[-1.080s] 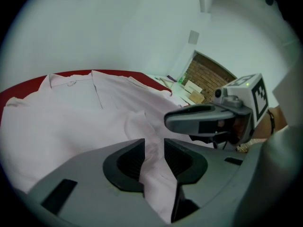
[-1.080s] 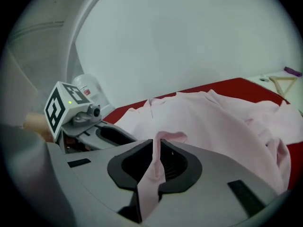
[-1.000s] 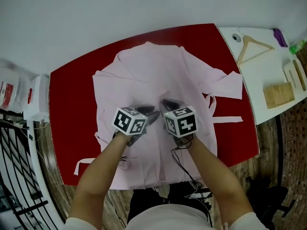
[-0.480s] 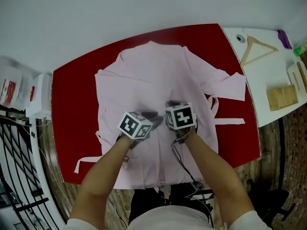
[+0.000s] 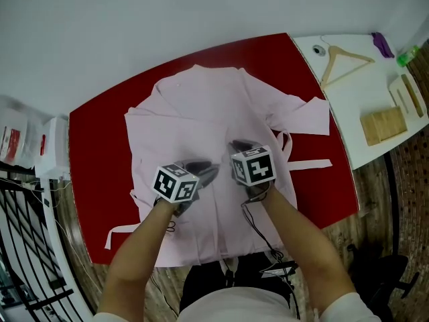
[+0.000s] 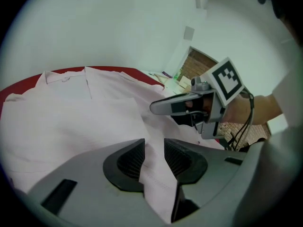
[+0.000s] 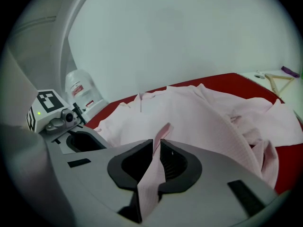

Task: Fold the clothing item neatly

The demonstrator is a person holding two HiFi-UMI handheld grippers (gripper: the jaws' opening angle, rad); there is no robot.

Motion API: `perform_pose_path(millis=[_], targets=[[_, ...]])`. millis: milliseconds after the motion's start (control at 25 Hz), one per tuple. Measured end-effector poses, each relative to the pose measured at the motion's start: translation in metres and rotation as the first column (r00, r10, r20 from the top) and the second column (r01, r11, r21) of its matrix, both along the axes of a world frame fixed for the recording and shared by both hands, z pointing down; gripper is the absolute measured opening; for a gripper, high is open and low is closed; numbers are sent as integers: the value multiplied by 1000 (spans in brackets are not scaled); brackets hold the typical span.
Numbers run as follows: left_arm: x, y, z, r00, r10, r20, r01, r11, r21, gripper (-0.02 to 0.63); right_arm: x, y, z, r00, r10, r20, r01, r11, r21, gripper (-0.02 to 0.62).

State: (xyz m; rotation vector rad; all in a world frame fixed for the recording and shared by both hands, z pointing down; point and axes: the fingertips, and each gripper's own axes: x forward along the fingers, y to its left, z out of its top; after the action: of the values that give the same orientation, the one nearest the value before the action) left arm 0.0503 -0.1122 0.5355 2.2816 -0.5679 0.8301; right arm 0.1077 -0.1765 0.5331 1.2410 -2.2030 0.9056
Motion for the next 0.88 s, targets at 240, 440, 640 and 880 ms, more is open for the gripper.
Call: perform_pose_path(millis=[240,440,640,880], targets=[[0,13,-36,995,3,-97,1,999,41,122,31,17,-17,998,58,-26,-57,997,46,29],[0,25,-59,985,29,-171,-14,996,87,79,59,36,-24,986,154,-59,-151,987,51,29],[6,39,-81,971,81,-226,-49,988,146,28,80,57,-29,966,251,-64,-248,968,45,29],[24,58,-93,955,153,-254,-112,979,170,7,112,75,-34,944,316,-91,-311,948,66,29]])
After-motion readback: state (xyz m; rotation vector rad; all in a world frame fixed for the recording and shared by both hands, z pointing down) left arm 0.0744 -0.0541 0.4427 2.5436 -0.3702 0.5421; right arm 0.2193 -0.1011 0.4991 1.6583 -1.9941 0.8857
